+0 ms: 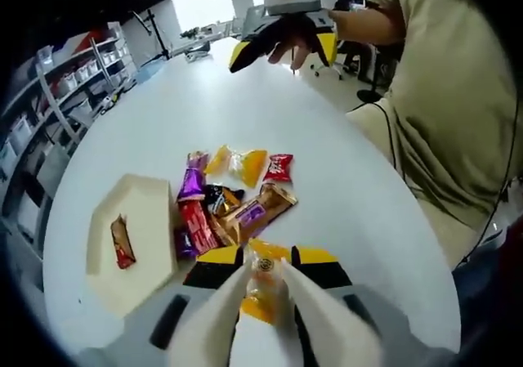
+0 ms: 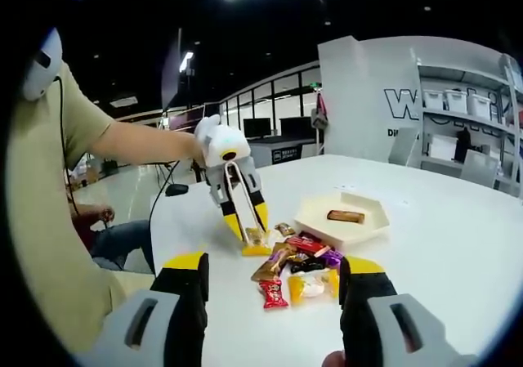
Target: Place the target food into the container with the food tongs after gripping and lifting it, then release it inside without dropping or visibly crushing the food.
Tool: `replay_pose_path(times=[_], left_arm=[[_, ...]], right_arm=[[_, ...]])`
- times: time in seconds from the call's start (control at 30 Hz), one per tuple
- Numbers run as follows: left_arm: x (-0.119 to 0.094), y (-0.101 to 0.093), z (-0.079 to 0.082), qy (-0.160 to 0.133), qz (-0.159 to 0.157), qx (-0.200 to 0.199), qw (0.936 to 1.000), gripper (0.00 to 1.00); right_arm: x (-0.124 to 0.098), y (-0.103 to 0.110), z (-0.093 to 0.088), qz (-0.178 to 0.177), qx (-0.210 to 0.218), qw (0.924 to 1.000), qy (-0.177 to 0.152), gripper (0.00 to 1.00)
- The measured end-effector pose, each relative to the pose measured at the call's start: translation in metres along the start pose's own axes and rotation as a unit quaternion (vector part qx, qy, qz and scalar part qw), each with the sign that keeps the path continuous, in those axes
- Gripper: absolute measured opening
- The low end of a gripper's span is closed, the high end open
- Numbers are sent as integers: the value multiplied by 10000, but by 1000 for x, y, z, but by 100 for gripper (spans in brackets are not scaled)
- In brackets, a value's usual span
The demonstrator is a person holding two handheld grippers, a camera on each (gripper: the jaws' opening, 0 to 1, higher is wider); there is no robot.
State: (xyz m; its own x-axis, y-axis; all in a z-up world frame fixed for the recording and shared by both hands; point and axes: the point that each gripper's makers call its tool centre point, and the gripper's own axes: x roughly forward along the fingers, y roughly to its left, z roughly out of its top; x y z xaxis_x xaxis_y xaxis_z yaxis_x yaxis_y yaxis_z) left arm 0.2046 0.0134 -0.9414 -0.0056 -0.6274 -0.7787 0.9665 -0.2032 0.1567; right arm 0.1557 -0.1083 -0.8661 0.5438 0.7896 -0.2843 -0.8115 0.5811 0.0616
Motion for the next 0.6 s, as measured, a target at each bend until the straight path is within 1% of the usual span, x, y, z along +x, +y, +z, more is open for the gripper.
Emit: replay_pose_path(times=[0.23,0.4,0.53,0.6], left_arm=[[0,2,-3,88,7,92,9999,23],[1,5,-5,83,21,108,9999,24],[3,3,-8,150,-81,116,9998,24],[3,3,-9,160,-80,105,9998,25]], right_arm=[[0,-1,-1,-3,6,10000,14,63],[1,-1,-1,7,35,10000,7,63],[1,-1,-2,9,25,10000,17,63],[1,-1,-2,6,32,10000,14,63]])
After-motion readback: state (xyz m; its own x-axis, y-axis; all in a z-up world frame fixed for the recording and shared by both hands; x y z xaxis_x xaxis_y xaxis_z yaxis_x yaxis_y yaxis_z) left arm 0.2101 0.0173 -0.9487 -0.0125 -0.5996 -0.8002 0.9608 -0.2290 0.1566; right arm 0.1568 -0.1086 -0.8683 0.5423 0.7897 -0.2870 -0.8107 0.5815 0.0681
